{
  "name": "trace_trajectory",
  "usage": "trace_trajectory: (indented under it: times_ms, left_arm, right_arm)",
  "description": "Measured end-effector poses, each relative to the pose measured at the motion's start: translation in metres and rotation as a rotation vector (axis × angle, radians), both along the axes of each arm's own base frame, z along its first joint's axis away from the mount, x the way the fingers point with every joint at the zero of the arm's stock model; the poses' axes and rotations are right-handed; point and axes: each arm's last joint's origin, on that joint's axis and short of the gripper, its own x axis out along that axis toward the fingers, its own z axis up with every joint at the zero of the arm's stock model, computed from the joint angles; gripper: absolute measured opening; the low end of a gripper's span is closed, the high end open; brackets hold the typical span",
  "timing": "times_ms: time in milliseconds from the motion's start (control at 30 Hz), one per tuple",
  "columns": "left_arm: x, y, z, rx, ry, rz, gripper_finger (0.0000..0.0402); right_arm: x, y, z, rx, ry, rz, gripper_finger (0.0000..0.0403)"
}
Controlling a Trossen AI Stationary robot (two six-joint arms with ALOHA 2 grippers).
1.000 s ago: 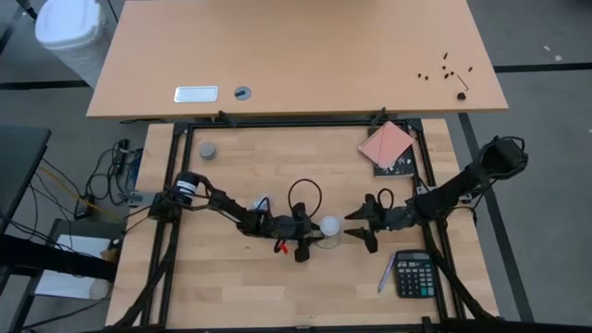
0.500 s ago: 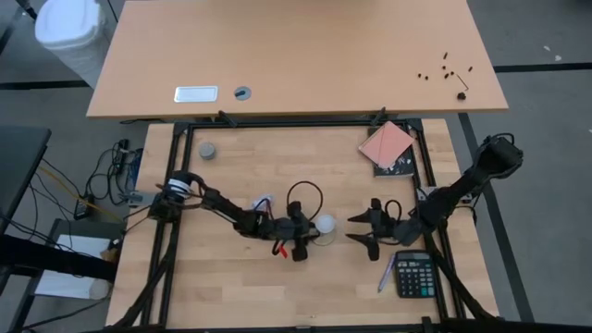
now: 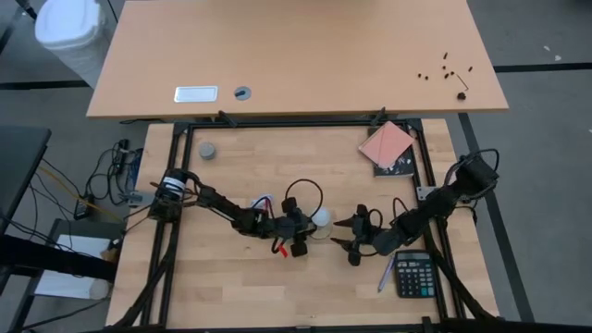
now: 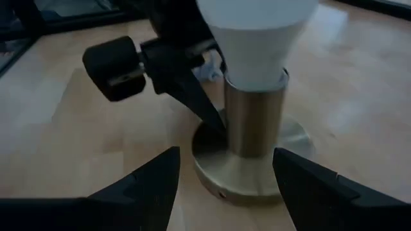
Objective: Screw lightbulb
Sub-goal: Remove the white lightbulb from the gold lamp
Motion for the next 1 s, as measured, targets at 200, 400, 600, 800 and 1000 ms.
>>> trace_trajectory:
  times_ms: [200,400,600,800,1000]
  left_arm:
    - [0.001,-0.001,0.001,-0.014,-0.011,-0.006,0.0167]
    - [0.002,0.0,0.003,-0.012,-0.034,0.009,0.0206]
    - [0.003,0.0,0.006,-0.016,-0.074,0.013,0.0257]
    - [0.007,0.002,0.007,0.016,-0.115,0.016,0.0249]
    - [0.009,0.002,0.001,0.056,-0.135,0.016,0.0207]
  right_arm:
    - [0.012,-0.002,0.002,-0.012,-0.068,-0.055,0.0258]
    - [0.012,-0.005,0.004,-0.026,-0.094,-0.11,0.0258]
    - [0.012,-0.004,0.003,-0.028,-0.09,-0.106,0.0258]
    - [0.013,-0.004,0.007,-0.021,-0.125,-0.099,0.0258]
    - [0.014,-0.003,0.009,-0.044,-0.132,-0.09,0.0258]
